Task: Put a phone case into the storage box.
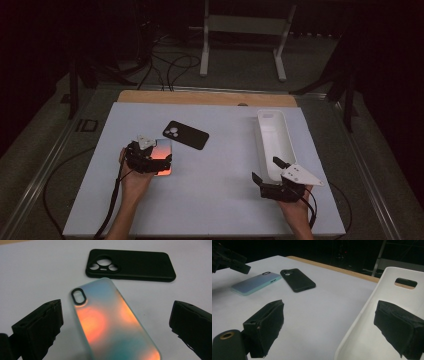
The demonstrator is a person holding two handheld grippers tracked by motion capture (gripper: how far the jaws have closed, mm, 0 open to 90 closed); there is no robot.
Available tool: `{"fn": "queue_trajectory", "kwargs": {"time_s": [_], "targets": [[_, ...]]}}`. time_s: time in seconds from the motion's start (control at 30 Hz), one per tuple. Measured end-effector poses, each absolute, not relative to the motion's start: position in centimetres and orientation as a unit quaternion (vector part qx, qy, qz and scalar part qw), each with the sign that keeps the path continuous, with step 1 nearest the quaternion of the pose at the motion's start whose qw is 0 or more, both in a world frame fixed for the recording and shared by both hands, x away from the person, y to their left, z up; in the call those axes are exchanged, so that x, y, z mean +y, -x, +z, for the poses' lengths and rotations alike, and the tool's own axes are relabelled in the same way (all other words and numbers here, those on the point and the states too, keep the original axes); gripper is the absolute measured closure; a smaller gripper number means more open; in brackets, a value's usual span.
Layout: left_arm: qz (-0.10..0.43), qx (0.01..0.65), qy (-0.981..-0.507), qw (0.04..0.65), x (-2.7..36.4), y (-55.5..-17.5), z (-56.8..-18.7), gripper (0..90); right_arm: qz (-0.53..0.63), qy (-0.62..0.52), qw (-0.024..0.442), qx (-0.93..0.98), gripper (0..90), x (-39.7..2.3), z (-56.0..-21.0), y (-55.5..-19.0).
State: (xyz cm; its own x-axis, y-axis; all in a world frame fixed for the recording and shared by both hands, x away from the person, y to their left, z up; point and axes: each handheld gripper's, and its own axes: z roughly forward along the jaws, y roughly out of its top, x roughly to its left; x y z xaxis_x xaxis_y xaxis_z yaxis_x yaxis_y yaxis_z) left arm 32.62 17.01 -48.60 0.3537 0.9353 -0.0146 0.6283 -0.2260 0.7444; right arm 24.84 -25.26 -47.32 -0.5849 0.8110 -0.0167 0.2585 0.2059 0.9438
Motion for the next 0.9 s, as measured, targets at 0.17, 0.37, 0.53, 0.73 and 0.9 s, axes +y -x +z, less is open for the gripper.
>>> {"fn": "queue_trajectory", "kwargs": {"time_s": [0.17, 0.37, 0.53, 0.73, 0.9], "targets": [[0.218, 0.527, -0.750, 0.337, 16.6, -32.9, -49.0, 0.0, 0.512, -0.368, 0.269, 0.728, 8.9, -25.2, -47.3, -24.8], [0.212, 0.531, -0.752, 0.328, 16.2, -33.2, -49.5, 0.0, 0.509, -0.368, 0.271, 0.729, 9.0, -25.2, -47.3, -24.8], [0.211, 0.541, -0.752, 0.310, 15.7, -33.4, -50.1, 0.0, 0.509, -0.368, 0.272, 0.729, 9.0, -25.2, -47.3, -24.8], [0.210, 0.549, -0.752, 0.297, 15.4, -33.7, -50.5, 0.0, 0.509, -0.367, 0.272, 0.729, 9.0, -25.2, -47.3, -24.8], [0.203, 0.554, -0.753, 0.292, 15.3, -33.8, -50.8, 0.0, 0.507, -0.365, 0.274, 0.732, 9.0, -25.1, -47.4, -24.7]]}}
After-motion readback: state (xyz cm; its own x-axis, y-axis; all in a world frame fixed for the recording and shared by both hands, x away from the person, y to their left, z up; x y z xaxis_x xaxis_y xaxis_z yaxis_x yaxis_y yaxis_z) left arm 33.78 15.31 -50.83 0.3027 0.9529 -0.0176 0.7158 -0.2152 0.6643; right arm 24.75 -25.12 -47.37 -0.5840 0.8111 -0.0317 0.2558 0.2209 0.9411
